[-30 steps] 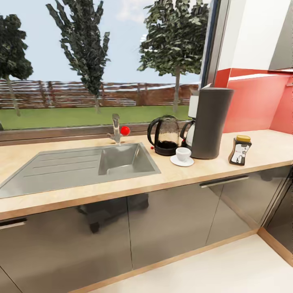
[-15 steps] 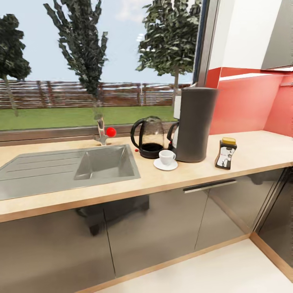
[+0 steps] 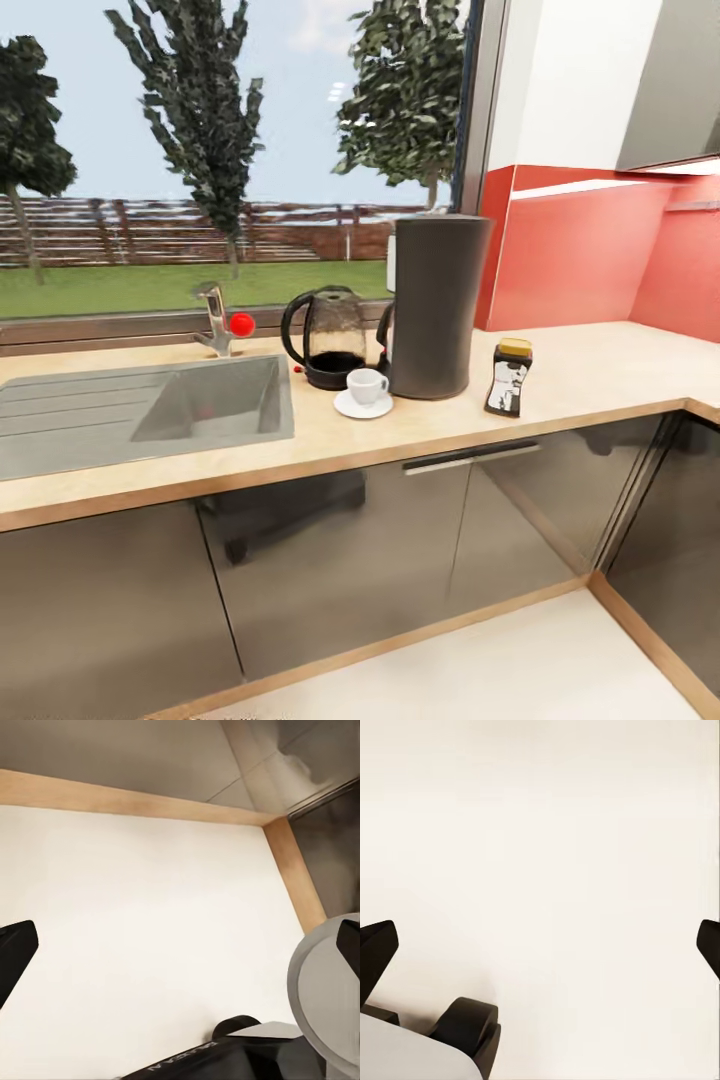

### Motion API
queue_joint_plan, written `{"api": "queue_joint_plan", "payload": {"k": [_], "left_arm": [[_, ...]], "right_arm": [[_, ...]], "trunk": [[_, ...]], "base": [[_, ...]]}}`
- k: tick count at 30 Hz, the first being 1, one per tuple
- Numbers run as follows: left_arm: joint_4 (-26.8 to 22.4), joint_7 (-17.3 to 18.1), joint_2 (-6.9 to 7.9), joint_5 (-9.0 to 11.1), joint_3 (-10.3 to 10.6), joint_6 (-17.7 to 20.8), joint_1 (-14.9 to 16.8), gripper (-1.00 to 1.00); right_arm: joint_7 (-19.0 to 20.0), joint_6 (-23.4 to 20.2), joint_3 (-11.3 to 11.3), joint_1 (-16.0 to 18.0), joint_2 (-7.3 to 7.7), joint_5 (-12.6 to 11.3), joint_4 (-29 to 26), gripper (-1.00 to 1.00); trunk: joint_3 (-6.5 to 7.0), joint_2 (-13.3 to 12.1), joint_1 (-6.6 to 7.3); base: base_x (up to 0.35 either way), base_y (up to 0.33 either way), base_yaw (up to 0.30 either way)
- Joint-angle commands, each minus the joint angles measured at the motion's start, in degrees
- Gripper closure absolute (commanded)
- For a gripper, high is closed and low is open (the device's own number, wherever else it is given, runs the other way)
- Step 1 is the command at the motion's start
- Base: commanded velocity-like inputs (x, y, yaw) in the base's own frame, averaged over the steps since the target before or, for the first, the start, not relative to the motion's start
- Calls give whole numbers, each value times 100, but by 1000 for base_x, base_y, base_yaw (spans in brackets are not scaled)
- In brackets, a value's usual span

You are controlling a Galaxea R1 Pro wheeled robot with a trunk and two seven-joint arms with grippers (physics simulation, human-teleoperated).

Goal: Set up a coffee station on the kitchen countertop: keep the coffee maker on the countertop, move the bottle of coffee from the kitchen shelf to the counter next to the coffee maker, place a paper coffee filter on top of the coffee maker, put the saucer next to the coffee maker with the coffee cup on the saucer, and place the electric kettle next to the coffee maker.

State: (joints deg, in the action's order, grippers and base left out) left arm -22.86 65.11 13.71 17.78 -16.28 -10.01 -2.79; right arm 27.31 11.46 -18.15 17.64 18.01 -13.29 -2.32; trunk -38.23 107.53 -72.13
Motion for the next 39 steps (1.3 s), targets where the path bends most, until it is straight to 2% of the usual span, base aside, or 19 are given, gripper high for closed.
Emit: {"api": "queue_joint_plan", "payload": {"k": [1,20,31,39], "left_arm": [[-8,10,0,-3,-7,-36,-2,-100],[-8,16,0,-3,-7,-36,-2,-100],[-8,14,0,-3,-9,-36,-2,-100],[-8,19,0,-3,-37,-36,-2,-100]], "right_arm": [[20,14,-49,3,1,-56,4,-100],[20,22,-49,3,1,-59,4,-100],[9,23,-48,3,1,-47,165,-100],[-18,27,-58,3,-10,-37,265,-100]], "trunk": [[-5,2,0],[-5,2,0],[-5,2,0],[-5,2,0]], "base": [[0,-307,154],[0,-308,244],[0,-303,32],[0,-86,1]]}}
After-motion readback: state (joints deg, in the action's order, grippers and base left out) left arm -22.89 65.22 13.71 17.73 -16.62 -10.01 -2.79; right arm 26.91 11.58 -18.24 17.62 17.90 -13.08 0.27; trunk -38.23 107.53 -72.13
